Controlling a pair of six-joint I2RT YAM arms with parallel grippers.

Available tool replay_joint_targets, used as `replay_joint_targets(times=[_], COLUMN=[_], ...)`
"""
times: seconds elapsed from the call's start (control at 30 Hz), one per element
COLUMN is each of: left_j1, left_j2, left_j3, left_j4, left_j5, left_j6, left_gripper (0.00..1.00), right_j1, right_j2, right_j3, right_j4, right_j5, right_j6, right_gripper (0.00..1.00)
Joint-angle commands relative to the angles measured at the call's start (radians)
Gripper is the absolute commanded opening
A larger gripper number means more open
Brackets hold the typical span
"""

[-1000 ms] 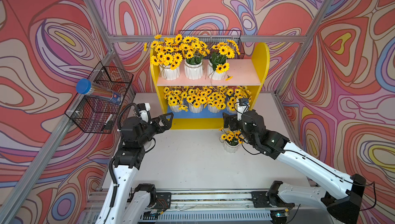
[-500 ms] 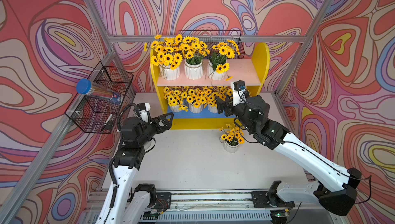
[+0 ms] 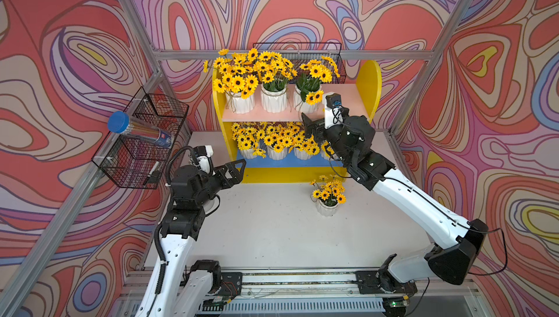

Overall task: Take the sunflower pots off the shelves
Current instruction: Pick up the sunflower pot from the shelf.

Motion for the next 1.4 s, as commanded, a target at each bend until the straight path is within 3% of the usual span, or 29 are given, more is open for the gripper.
replay_joint_targets(times=[0.0,0.23,0.83,1.37], left_j1=[0.007,0.007,0.007,0.008], left_j2=[0.002,0.000,0.004,0.004], left_j3=[0.006,0.005,0.007,0.008], left_j4=[0.031,0.027,0.027,0.027], left_j5=[0.015,0.010,0.017,0.015], left_j6=[0.006,0.013,0.018,0.019], left_gripper=[1.00,1.00,1.00,1.00], right_j1=[-0.017,-0.052,-0.088,-0.128], right_j2=[0.035,0.088,0.185,0.251], right_j3=[0.056,0.067,0.148,0.255], right_j4=[0.046,0.107,0.186,0.118], right_j5=[-0.093,-0.172,-0.220,-0.261], right_j6=[0.002,0.017,-0.011,0.015], right_gripper=[0.98,0.98,0.98,0.98])
